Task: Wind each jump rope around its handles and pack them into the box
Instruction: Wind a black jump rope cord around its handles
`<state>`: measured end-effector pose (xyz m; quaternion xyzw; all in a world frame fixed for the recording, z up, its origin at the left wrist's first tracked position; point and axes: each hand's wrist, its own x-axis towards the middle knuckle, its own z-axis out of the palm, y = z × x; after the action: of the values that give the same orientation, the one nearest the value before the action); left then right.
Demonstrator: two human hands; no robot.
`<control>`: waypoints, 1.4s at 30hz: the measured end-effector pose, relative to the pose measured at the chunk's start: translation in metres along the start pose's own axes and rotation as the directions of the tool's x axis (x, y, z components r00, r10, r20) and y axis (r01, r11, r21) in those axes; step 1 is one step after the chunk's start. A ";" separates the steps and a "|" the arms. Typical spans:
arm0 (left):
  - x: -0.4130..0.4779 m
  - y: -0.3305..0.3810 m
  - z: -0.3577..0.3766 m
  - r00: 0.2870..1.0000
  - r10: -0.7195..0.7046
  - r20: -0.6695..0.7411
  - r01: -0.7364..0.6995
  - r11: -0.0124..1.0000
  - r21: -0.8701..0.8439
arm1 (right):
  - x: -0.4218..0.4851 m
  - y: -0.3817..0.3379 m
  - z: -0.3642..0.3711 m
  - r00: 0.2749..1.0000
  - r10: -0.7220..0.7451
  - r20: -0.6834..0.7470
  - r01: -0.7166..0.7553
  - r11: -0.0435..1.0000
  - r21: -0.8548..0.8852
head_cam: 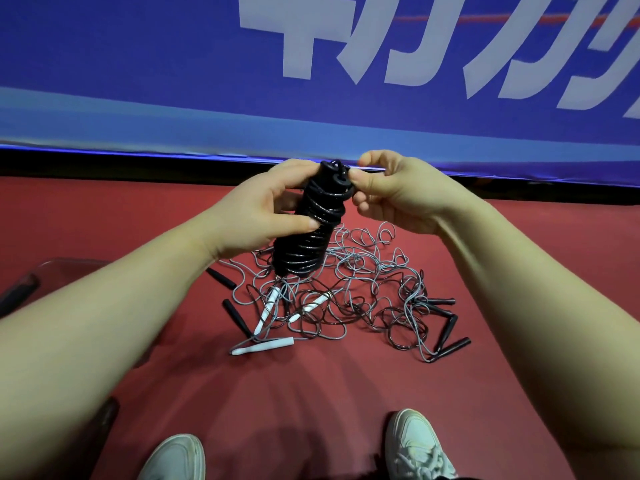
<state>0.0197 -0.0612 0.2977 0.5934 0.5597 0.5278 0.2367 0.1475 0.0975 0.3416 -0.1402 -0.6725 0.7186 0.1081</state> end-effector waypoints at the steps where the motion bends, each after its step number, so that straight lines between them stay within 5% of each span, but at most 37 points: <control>1: 0.000 0.001 0.001 1.000 -0.005 0.005 0.006 1.000 -0.020 | 0.000 0.000 -0.001 1.000 0.000 0.018 0.001 1.000 -0.009; 9: -0.005 0.003 -0.004 0.972 -0.138 0.192 0.143 0.990 -0.010 | -0.004 0.012 -0.009 0.933 0.088 0.348 -0.058 0.994 -0.095; 15: -0.002 0.014 -0.015 0.979 -0.170 0.111 0.176 0.983 -0.049 | 0.007 0.018 0.003 0.985 -0.011 0.173 0.006 1.000 0.029; 21: -0.004 0.016 -0.027 0.977 -0.212 0.020 0.213 0.968 -0.130 | 0.009 0.022 0.012 0.985 0.037 0.170 -0.051 0.996 0.078; 30: -0.005 0.020 -0.020 0.981 -0.190 -0.028 0.179 0.958 -0.224 | 0.009 0.013 0.034 0.996 0.024 0.088 -0.057 0.916 0.398; 35: 0.002 0.021 -0.003 0.976 -0.204 -0.080 0.176 0.949 -0.262 | 0.010 0.012 0.042 0.987 -0.051 -0.155 0.090 0.962 0.258; 39: 0.010 0.023 0.013 0.908 -0.235 -0.347 0.174 0.965 -0.198 | 0.013 0.014 0.044 0.980 -0.042 -0.196 0.083 0.975 0.205; 42: 0.010 0.019 0.017 0.891 -0.179 -0.418 0.158 0.984 -0.084 | 0.012 0.013 0.040 0.972 -0.076 -0.225 0.089 0.995 0.051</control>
<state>0.0412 -0.0517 0.3125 0.4079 0.6344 0.6347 0.1684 0.1231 0.0631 0.3299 -0.1884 -0.6393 0.7133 0.2167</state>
